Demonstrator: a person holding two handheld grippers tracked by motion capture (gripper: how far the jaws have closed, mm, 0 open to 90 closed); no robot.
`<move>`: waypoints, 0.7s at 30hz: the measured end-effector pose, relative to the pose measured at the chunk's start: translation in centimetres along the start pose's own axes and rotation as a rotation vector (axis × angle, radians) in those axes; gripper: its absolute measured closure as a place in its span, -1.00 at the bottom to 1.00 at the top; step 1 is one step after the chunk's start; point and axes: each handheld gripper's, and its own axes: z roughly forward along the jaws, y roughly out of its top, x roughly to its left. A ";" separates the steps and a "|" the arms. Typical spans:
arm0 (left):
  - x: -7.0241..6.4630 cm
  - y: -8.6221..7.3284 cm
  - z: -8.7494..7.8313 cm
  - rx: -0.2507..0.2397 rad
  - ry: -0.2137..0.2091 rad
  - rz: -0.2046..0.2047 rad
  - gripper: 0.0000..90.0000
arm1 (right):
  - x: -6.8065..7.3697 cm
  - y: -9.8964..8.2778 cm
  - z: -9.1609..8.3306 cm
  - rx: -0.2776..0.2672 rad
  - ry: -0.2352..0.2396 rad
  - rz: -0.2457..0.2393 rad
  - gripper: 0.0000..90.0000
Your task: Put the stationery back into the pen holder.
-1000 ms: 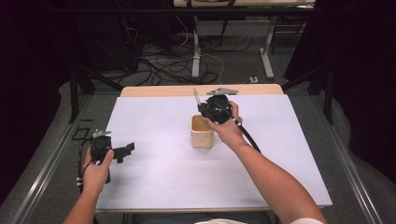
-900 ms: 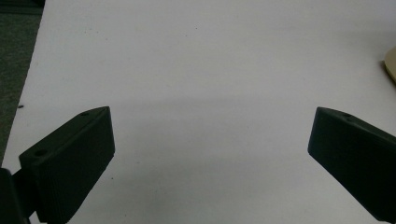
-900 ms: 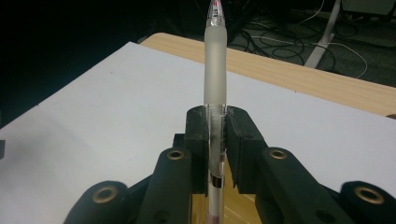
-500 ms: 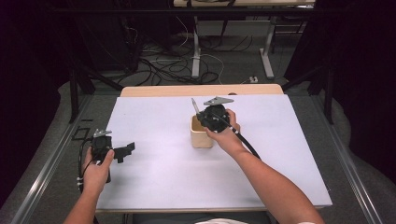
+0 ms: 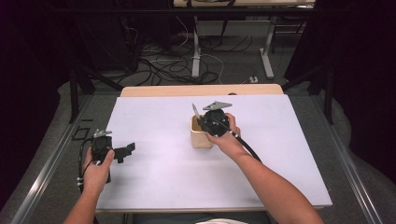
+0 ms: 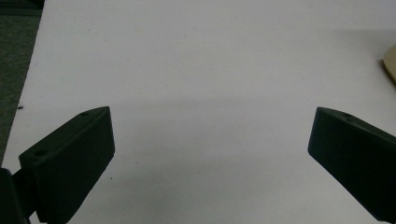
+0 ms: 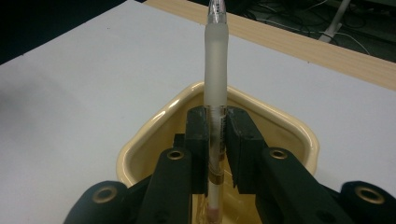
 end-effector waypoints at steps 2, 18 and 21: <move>0.0 0.0 0.0 0.001 0.000 0.000 -0.99 | 0.0 -0.1 0.0 0.007 0.001 -0.006 0.77; 0.0 0.0 0.0 0.000 0.000 0.000 -0.99 | -1.0 0.3 -1.3 0.015 0.069 0.054 0.22; 0.0 0.0 0.0 0.001 0.000 0.000 -0.99 | -1.4 0.4 -2.0 0.004 0.073 0.049 0.00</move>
